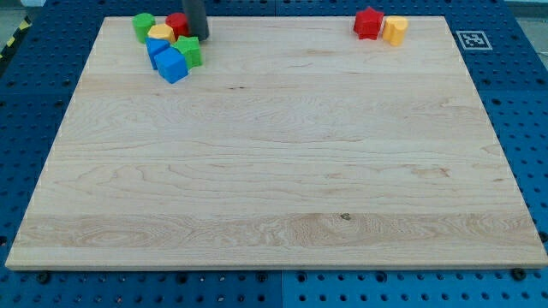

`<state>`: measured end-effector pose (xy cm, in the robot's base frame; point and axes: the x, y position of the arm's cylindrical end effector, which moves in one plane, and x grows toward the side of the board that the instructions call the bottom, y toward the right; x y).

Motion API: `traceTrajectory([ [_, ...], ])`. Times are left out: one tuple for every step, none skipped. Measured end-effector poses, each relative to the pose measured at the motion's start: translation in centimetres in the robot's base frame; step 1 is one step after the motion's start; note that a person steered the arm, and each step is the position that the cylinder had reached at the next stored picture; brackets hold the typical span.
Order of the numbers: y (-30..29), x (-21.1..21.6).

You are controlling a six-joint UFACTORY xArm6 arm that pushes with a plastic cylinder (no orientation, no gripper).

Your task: Push the red star right to the green star

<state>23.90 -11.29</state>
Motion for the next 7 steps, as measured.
traceTrajectory([
  [7.5,0.7],
  [14.9,2.6],
  [20.1,5.7],
  [26.1,7.7],
  [32.7,7.8],
  [36.2,6.1],
  [36.2,2.2],
])
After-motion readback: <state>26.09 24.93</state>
